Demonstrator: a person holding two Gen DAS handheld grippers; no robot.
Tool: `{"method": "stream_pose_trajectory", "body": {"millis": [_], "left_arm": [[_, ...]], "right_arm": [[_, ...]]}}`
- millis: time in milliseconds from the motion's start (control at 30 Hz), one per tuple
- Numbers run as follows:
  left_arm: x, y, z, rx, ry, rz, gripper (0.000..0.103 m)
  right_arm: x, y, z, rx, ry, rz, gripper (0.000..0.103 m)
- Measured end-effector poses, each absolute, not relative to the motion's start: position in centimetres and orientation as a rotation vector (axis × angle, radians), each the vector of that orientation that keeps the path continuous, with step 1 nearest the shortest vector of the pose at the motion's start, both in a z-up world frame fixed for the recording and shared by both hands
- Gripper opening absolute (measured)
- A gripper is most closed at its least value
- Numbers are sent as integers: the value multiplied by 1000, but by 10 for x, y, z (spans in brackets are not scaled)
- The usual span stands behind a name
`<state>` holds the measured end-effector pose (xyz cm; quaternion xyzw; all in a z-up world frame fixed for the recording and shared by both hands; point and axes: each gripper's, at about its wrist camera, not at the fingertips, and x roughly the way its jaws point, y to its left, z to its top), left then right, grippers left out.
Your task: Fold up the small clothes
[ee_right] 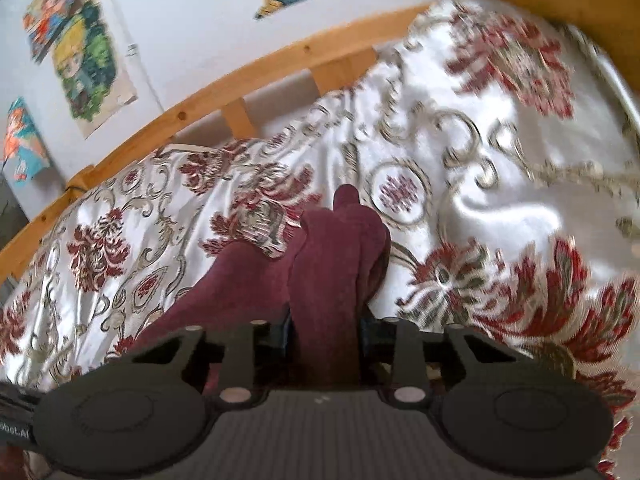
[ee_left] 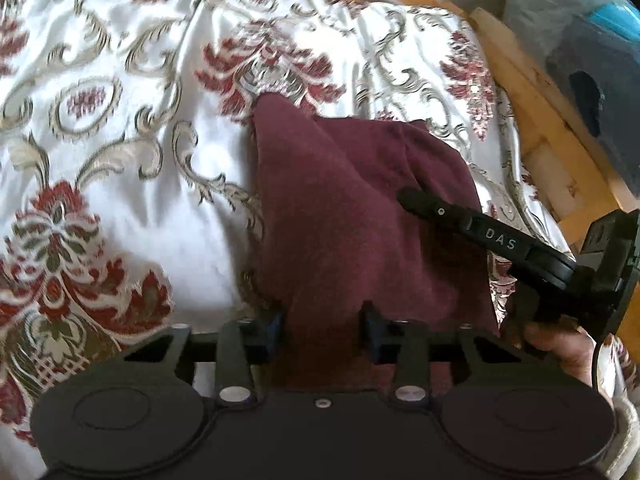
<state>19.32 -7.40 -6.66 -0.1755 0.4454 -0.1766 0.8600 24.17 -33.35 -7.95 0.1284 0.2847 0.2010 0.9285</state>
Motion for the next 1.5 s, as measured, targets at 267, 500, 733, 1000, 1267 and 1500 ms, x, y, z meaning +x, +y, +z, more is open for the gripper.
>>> {"method": "stream_pose_trajectory", "body": {"millis": [267, 500, 733, 1000, 1267, 1500], "left_arm": [[175, -57, -32, -278, 845, -365, 34], [187, -2, -7, -290, 762, -262, 35], [224, 48, -16, -342, 765, -127, 35], [246, 68, -51, -355, 814, -70, 38], [245, 68, -53, -343, 818, -64, 47], [243, 65, -52, -330, 821, -59, 69]], "right_arm": [[208, -300, -35, 197, 437, 448, 32], [241, -242, -1, 205, 390, 522, 32], [306, -172, -1, 185, 457, 593, 31], [344, -140, -38, 128, 564, 571, 32], [342, -139, -45, 63, 562, 522, 44], [334, -143, -44, -6, 555, 460, 62]]}}
